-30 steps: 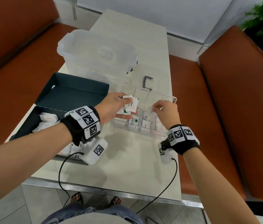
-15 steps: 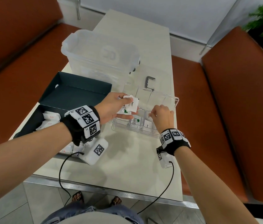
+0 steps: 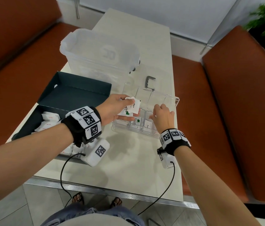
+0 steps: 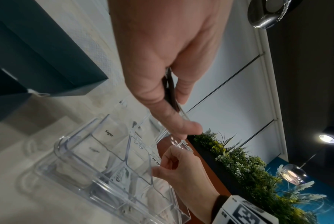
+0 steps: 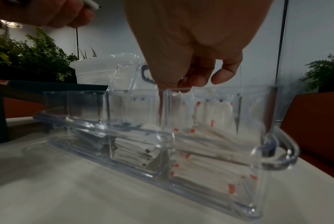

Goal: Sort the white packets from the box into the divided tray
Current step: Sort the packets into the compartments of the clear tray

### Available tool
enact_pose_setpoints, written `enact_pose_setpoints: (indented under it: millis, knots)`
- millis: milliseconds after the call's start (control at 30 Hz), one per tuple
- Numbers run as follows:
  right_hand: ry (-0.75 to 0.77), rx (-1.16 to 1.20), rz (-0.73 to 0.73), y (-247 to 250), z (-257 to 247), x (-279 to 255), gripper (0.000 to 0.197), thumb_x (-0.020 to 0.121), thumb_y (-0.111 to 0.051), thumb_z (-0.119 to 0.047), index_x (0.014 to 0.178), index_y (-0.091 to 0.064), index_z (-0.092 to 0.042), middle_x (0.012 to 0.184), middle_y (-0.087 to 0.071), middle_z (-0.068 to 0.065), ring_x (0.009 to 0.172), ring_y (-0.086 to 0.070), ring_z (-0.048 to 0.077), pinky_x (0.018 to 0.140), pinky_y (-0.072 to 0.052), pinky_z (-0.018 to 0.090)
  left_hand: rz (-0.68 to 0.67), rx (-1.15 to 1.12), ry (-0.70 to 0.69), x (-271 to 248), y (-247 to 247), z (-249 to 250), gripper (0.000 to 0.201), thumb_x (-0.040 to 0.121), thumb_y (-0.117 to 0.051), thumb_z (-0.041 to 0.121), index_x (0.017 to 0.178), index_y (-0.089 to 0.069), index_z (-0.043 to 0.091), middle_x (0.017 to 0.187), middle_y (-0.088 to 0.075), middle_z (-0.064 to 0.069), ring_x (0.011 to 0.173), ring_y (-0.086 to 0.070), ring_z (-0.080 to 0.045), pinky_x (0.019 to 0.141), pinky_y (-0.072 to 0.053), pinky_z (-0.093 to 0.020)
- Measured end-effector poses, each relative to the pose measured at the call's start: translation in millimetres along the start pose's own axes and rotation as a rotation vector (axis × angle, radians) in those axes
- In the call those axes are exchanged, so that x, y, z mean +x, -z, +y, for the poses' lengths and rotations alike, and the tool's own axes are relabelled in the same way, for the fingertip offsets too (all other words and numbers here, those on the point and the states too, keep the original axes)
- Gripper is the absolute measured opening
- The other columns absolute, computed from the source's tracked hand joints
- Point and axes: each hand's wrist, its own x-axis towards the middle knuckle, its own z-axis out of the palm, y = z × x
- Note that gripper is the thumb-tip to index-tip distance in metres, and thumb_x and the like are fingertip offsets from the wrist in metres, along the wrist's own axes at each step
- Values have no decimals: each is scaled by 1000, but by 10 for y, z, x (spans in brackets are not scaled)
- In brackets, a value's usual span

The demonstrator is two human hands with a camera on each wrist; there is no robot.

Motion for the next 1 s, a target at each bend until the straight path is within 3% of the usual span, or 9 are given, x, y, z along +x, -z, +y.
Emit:
enact_pose_setpoints:
  millis: [200,300,367,400,500,633,767,900,1000]
  knots:
    - [2,87,32,136,8,-88,15,93,-57,-20,105,-54,-11,103,-56,6,90,-55,25,85,-37,37,2,-3,51,5,-12,-6,26,93,-54,-1,117,-63,4,108,-69,-16,97,-69,-30,72,-61,-40]
    - [6,390,150,339,-80,-149,12,92,-58,-21,101,-58,-13,93,-59,4,74,-54,12,70,-42,19,-25,17,50,-5,7,3,27,92,-53,-7,112,-65,7,102,-70,-12,94,-69,-27,74,-61,-39]
    - [0,602,185,487,-192,-214,9,92,-59,-27,98,-61,-22,86,-62,-3,68,-55,3,58,-38,7,-29,41,33,-3,-3,4,30,91,-56,-9,116,-63,6,111,-67,-14,99,-67,-28,73,-61,-37]
    - [-8,704,157,548,-252,-247,9,91,-59,-32,99,-61,-27,84,-63,-6,67,-59,3,56,-39,6,-32,49,20,-4,-14,0,31,90,-58,-9,118,-62,5,115,-65,-15,101,-67,-29,73,-61,-36]
    - [-6,862,11,650,-373,-315,19,87,-65,-35,106,-63,-32,82,-64,-9,65,-64,4,56,-46,11,-52,74,-33,-6,-56,-9,31,88,-63,-5,118,-60,3,116,-66,-18,101,-69,-28,74,-61,-35]
    - [-66,933,22,684,-330,-318,18,82,-73,-19,98,-66,-24,74,-64,-5,60,-62,7,61,-55,22,-42,91,-62,2,-89,-12,17,89,-65,2,106,-64,5,111,-68,-18,97,-70,-28,70,-61,-35]
    - [-119,1024,9,717,-207,-332,18,87,-68,-11,104,-70,-12,75,-70,0,57,-63,5,56,-53,17,-42,106,-74,6,-54,-16,11,91,-64,5,102,-66,7,99,-73,-16,88,-73,-24,71,-61,-36]
    - [-103,1079,-11,752,-198,-374,13,85,-70,-11,96,-71,-17,72,-71,3,56,-64,4,58,-55,17,-53,138,-109,-2,-66,-27,9,88,-68,11,97,-67,10,103,-72,-16,94,-72,-26,73,-61,-37]
    - [-104,1070,-20,755,-227,-392,17,83,-73,-13,100,-72,-12,71,-72,5,57,-65,5,58,-53,16,-29,167,-141,-1,-90,-37,4,89,-68,11,87,-67,14,107,-70,-19,97,-70,-30,72,-61,-39]
